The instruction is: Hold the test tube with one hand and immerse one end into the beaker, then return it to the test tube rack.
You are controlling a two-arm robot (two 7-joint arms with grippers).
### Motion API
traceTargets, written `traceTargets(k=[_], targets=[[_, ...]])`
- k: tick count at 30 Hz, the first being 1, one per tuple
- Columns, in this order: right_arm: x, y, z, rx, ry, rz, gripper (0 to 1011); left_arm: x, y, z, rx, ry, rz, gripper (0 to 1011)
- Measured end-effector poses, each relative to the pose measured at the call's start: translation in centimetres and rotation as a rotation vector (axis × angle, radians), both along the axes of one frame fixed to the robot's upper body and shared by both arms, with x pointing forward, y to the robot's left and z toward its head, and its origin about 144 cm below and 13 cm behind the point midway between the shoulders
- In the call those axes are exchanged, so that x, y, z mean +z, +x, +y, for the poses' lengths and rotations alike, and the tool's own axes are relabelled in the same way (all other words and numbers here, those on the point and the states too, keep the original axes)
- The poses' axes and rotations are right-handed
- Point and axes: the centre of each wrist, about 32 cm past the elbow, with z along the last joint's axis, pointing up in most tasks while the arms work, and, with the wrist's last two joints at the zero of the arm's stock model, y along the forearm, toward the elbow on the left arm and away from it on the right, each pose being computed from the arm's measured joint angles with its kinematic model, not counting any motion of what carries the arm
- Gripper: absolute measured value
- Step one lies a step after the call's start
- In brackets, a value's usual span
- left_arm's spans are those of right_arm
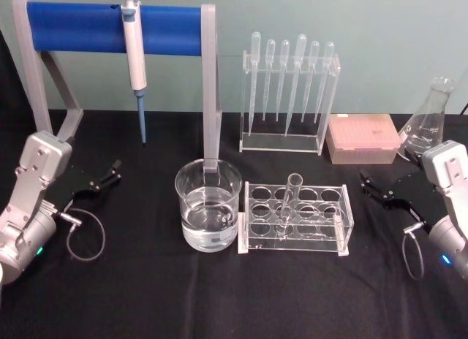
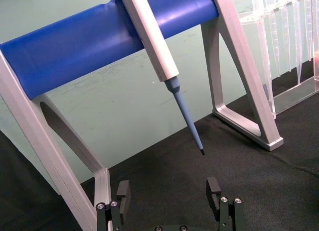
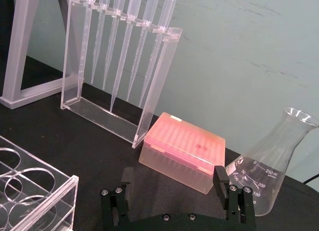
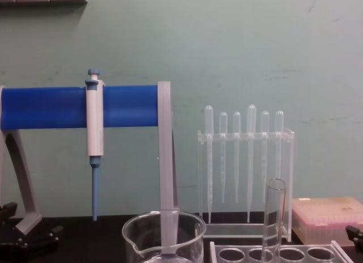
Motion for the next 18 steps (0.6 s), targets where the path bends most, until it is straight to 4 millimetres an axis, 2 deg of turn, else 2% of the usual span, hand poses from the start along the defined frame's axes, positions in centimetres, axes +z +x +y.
traceTargets(k=[18], targets=[[0.0, 0.0, 0.0, 0.0, 0.0, 0.0, 1002, 0.0, 0.0, 0.0, 0.0, 0.0, 0.0, 1000]])
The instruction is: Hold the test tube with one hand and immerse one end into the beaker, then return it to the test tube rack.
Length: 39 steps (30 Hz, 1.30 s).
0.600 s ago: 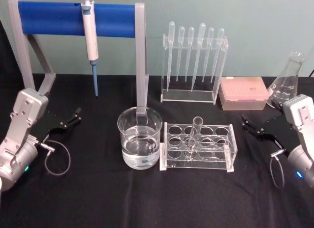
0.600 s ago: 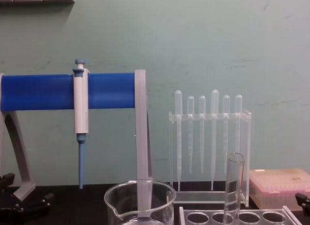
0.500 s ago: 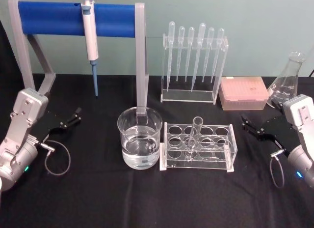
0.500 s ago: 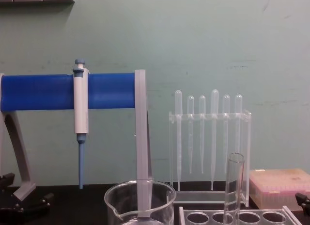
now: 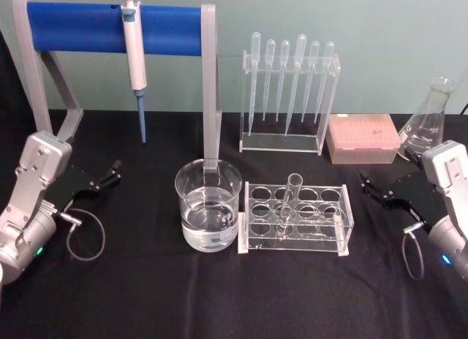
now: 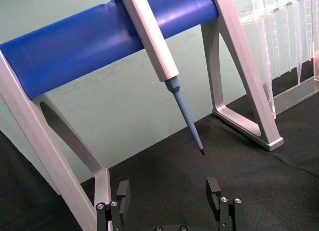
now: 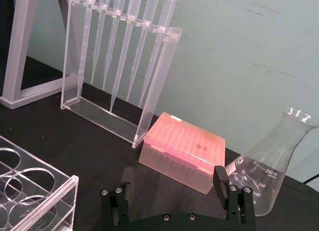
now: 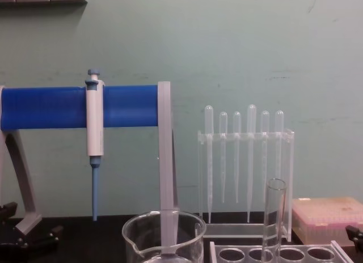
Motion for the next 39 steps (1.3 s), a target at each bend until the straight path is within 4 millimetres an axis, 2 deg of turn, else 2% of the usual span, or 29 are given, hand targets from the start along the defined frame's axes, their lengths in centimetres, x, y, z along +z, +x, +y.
traceTargets(k=[26, 32, 39], targets=[[0.2, 0.0, -0.1, 0.005, 0.006, -0.01, 1002, 0.0, 0.0, 0.0, 0.0, 0.0, 0.0, 1000], [1.5, -0.2, -0.5, 0.031, 0.027, -0.039, 1002, 0.0, 0.0, 0.0, 0.0, 0.0, 0.0, 1000], [4.2, -0.7, -0.9, 0.1, 0.041, -0.066, 1002, 0.0, 0.0, 0.0, 0.0, 0.0, 0.0, 1000]])
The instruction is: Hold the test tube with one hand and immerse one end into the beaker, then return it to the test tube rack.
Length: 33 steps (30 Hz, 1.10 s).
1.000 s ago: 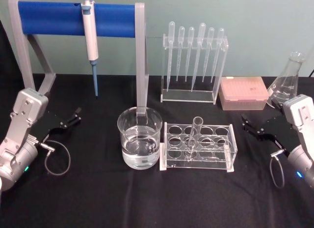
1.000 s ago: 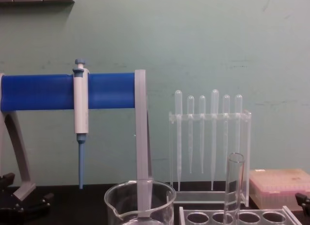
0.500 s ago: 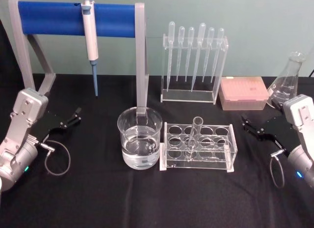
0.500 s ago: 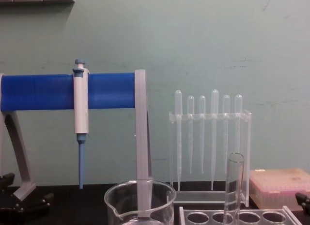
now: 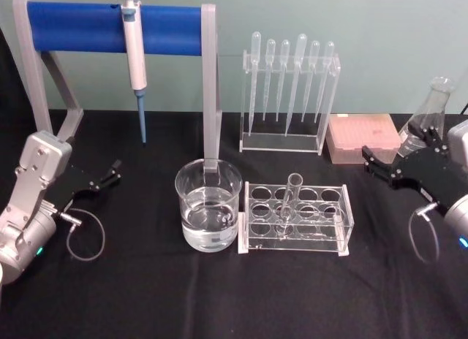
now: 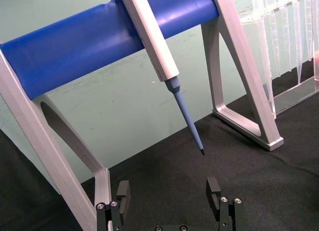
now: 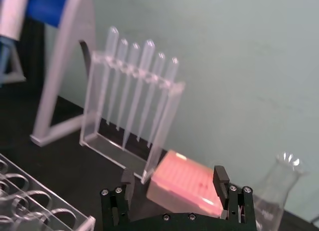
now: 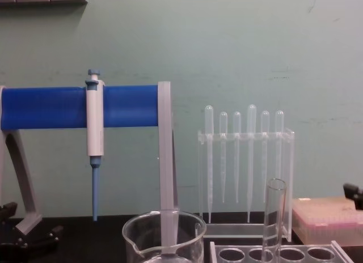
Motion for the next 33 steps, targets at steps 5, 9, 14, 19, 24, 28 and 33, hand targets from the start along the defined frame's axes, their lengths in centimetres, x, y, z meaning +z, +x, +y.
traceTargets(k=[5, 9, 14, 19, 24, 28, 33], targets=[[1.7, -0.7, -0.6, 0.054, -0.03, 0.012, 1002, 0.0, 0.0, 0.0, 0.0, 0.0, 0.0, 1000], [2.9, -1.4, -1.4, 0.101, -0.052, 0.046, 1002, 0.0, 0.0, 0.0, 0.0, 0.0, 0.0, 1000], [3.5, -2.2, -2.0, 0.167, -0.056, 0.102, 1002, 0.0, 0.0, 0.0, 0.0, 0.0, 0.0, 1000], [3.4, -2.8, -2.5, 0.282, -0.053, 0.167, 1002, 0.0, 0.0, 0.0, 0.0, 0.0, 0.0, 1000], [2.8, -2.9, -2.9, 0.401, -0.059, 0.204, 1002, 0.0, 0.0, 0.0, 0.0, 0.0, 0.0, 1000], [2.1, -2.7, -3.0, 0.504, -0.055, 0.215, 1002, 0.0, 0.0, 0.0, 0.0, 0.0, 0.0, 1000], [1.8, -2.0, -2.6, 0.594, -0.04, 0.213, 1002, 0.0, 0.0, 0.0, 0.0, 0.0, 0.0, 1000]])
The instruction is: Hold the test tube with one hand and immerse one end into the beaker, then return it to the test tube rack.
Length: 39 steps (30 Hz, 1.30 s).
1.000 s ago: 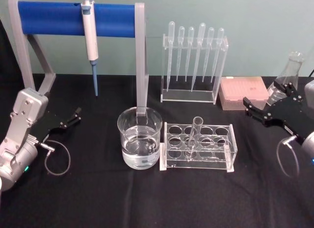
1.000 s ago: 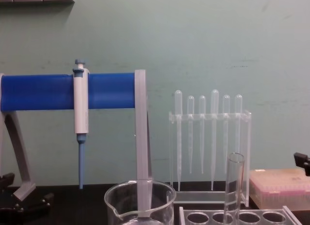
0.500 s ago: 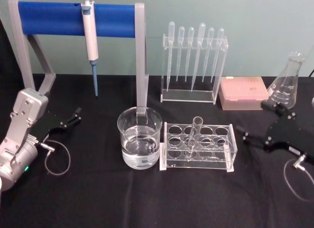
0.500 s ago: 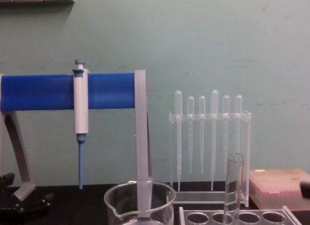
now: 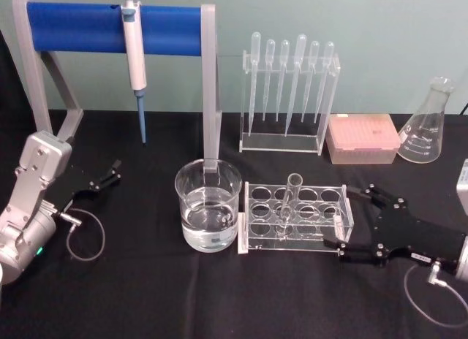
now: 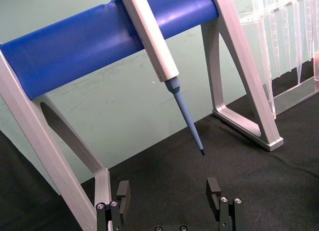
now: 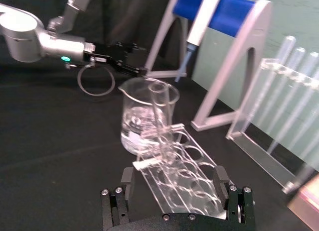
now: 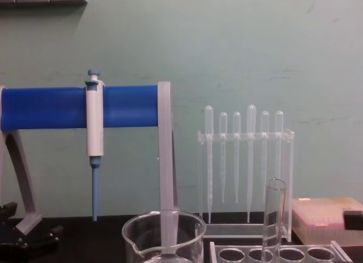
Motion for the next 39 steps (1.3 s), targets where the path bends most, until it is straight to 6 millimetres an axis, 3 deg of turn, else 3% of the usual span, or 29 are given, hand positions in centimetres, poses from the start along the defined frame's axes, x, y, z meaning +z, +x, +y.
traceTargets(k=[28, 39], targets=[[1.0, 4.4, 4.6, 0.101, 0.018, 0.024, 1002, 0.0, 0.0, 0.0, 0.0, 0.0, 0.0, 1000], [0.9, 5.1, 5.4, 0.11, 0.016, 0.016, 1002, 0.0, 0.0, 0.0, 0.0, 0.0, 0.0, 1000]])
